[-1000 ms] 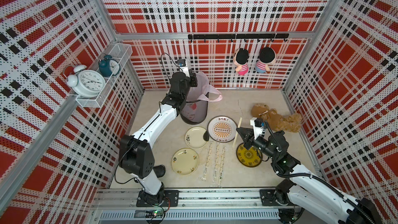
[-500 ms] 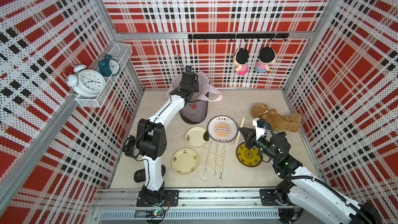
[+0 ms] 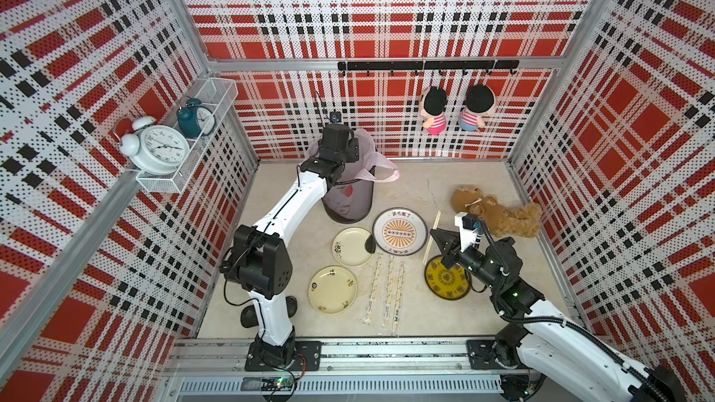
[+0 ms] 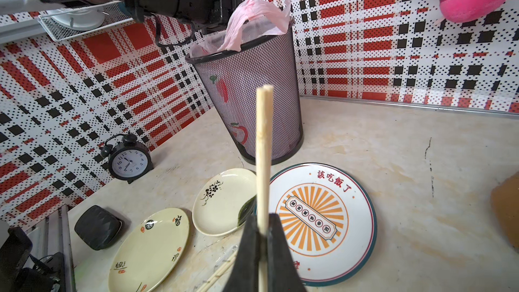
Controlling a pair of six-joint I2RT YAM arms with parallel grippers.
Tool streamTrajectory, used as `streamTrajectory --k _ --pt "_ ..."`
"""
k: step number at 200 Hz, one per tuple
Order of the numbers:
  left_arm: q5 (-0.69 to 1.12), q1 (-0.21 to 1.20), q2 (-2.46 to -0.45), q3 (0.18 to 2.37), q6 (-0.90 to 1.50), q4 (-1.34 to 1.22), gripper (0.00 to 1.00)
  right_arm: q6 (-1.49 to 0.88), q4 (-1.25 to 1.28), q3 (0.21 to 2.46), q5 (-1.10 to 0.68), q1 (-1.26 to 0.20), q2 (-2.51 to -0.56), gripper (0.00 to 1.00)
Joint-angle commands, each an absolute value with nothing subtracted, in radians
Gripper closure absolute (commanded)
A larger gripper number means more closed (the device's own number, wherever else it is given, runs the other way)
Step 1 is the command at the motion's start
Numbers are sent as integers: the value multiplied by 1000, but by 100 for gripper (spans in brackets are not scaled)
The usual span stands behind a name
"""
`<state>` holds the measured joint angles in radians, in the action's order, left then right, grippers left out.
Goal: Remove the packaging of disposable chopsticks
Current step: Place the packet bag in the trash bin.
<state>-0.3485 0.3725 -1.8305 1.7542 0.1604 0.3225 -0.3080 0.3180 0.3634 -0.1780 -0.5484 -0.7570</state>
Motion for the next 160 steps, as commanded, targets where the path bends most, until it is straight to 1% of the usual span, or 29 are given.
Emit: streamTrajectory --k 1,11,34,38,48,51,56,62,73,78,82,86,101,113,118,126,127,132,138,144,145,151,160 --pt "-348 370 -1760 1720 180 309 19 -299 314 354 -170 -542 -750 100" --pt "-347 372 -1743 1707 183 303 17 -300 313 355 -170 -541 -753 100" --pt "-307 374 -1718 1683 189 279 4 -303 318 359 -176 -541 -766 100" --pt "-286 372 -1718 1682 189 274 0 -304 319 359 -176 -542 -769 100" --pt "-231 359 -1729 1685 193 268 1 -304 322 360 -175 -542 -776 100" --pt "-216 355 -1734 1689 197 270 4 -304 323 360 -175 -542 -777 100" --pt "-196 349 -1744 1697 200 276 11 -304 322 360 -173 -542 -779 100" --pt "-179 345 -1755 1702 200 280 29 -303 322 360 -173 -541 -781 100" --pt "-171 346 -1769 1703 196 280 71 -301 323 358 -170 -542 -782 100" --pt "-177 351 -1775 1700 196 278 86 -302 323 358 -170 -542 -782 100" --pt "-188 357 -1778 1700 193 276 94 -301 322 358 -168 -541 -781 100" --pt "-206 364 -1783 1701 189 275 100 -300 321 359 -168 -541 -781 100" --pt "-286 397 -1797 1711 169 278 100 -299 321 359 -163 -541 -782 100" --pt "-315 412 -1816 1732 158 290 100 -298 322 361 -163 -541 -787 100" --pt "-307 414 -1822 1741 158 297 88 -295 321 362 -163 -541 -788 100" --pt "-275 409 -1833 1753 162 305 62 -296 322 362 -163 -541 -792 100" --pt "-270 408 -1833 1753 163 305 60 -296 321 362 -163 -541 -793 100" --pt "-251 404 -1836 1756 168 306 43 -295 322 361 -164 -541 -794 100" --pt "-246 402 -1837 1757 179 309 27 -296 322 360 -163 -541 -796 100" --pt "-253 401 -1837 1757 182 311 17 -295 321 360 -161 -541 -796 100" --pt "-255 402 -1836 1757 182 312 17 -294 322 360 -161 -541 -796 100" --pt "-269 403 -1831 1754 184 313 10 -294 322 358 -158 -541 -796 100" --pt "-288 404 -1826 1751 186 320 6 -292 321 357 -155 -541 -796 100"
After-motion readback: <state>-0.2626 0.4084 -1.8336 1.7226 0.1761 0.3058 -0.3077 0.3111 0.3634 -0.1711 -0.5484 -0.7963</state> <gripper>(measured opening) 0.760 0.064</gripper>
